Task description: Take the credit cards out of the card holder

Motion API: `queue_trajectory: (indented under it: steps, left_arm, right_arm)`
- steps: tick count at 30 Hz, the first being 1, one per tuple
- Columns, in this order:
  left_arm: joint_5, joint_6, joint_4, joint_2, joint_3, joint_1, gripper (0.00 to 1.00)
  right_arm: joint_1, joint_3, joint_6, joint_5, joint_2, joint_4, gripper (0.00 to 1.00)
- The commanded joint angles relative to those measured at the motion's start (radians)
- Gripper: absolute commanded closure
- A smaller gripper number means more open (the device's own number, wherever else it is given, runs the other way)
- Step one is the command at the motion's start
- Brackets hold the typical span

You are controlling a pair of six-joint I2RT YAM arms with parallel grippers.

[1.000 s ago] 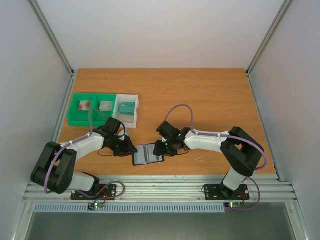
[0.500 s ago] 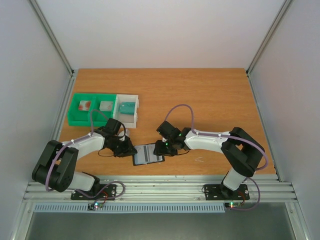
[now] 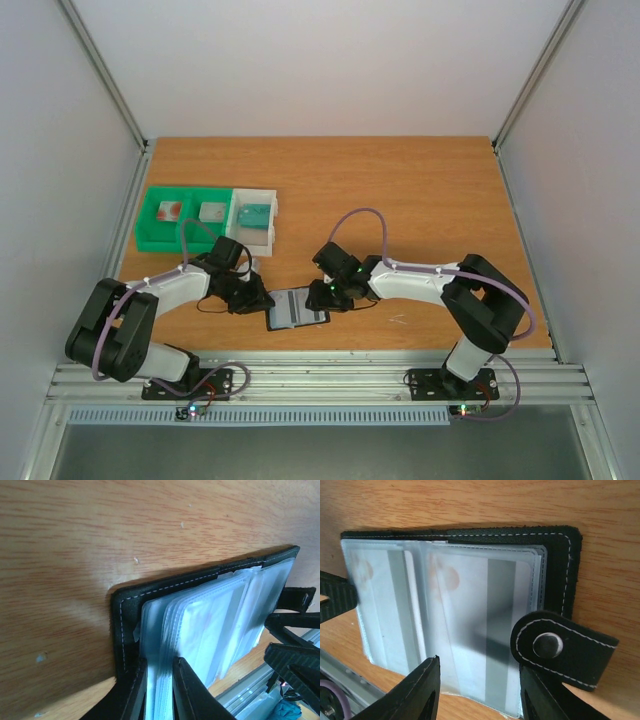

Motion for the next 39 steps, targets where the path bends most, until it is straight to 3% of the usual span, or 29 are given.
queue_trajectory:
  steps: [1, 15, 29, 39]
  left_arm:
    - [-0.020, 0.011, 0.048, 0.022, -0.018, -0.008, 0.84]
    - [-0.021, 0.011, 0.051, 0.021, -0.028, -0.007, 0.84]
    - [-0.018, 0.003, 0.070, 0.022, -0.040, -0.007, 0.84]
    - [-0.019, 0.004, 0.072, 0.025, -0.042, -0.007, 0.85]
  right_arm:
    - [0.006, 0.005, 0.005, 0.000, 0.037, 0.019, 0.55]
    - [0.050, 0.071, -0.059, 0.147, 0.012, -0.109, 0.54]
    - [0.054, 0.086, -0.043, 0.065, 0.070, -0.041, 0.55]
    - [0.051, 0.049, 0.013, -0.078, 0.013, 0.171, 0.55]
